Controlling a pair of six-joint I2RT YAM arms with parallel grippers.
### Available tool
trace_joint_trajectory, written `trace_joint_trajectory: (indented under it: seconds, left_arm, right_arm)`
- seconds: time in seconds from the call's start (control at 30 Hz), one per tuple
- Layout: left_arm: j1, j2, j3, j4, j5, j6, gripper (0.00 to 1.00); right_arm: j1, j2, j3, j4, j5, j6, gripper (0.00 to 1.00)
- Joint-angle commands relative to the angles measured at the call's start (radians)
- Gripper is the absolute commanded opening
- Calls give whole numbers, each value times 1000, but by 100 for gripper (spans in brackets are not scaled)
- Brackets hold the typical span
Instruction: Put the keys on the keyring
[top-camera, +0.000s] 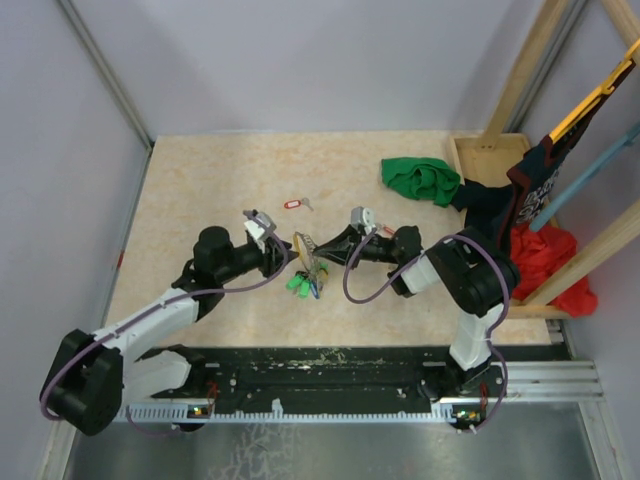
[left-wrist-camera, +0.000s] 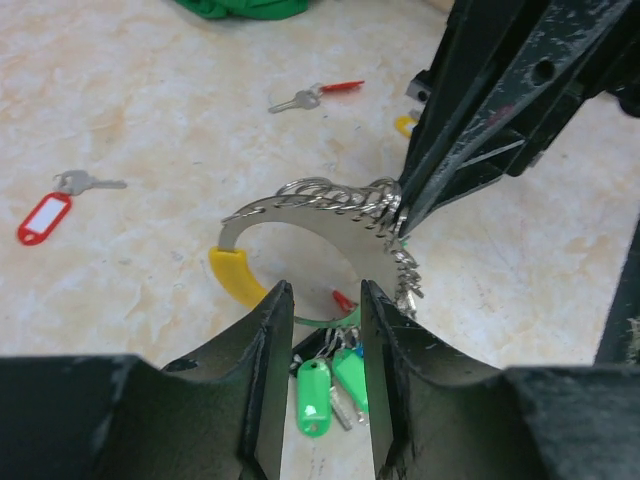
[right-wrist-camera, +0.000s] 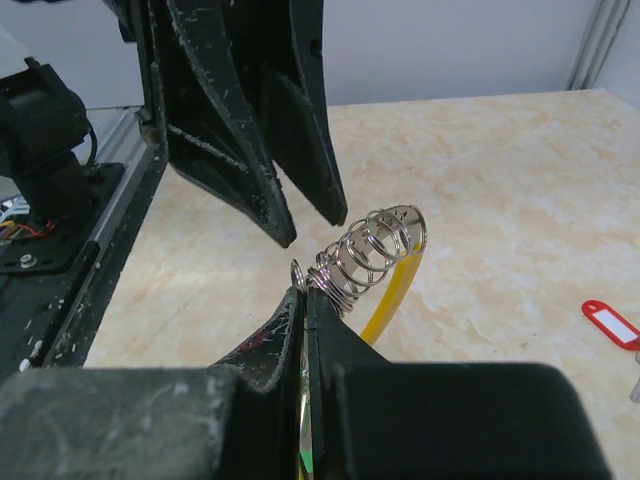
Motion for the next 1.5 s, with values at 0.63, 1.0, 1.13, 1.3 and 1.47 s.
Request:
trace_joint_trajectory:
  seconds: [0.63,1.0,1.13,1.3,1.47]
  left_arm:
    - [33,281,-161,806,247,-235,44]
    - [51,392,-139,925,313,-283,37]
    - [52,431,-135,983,336,-311,33]
    - [52,449,-106,996,383,-317,32]
    - [53,440,-104,1013,397,-330,30]
  right_arm:
    - [-7,-10,11,189,34,114,0]
    - [-7,-5,19,190,14,121,0]
    - [-7,-7,20,190,9,123,0]
    - [-7,-4,23,190,4,128,0]
    - [-7,1,23,189,1,131,0]
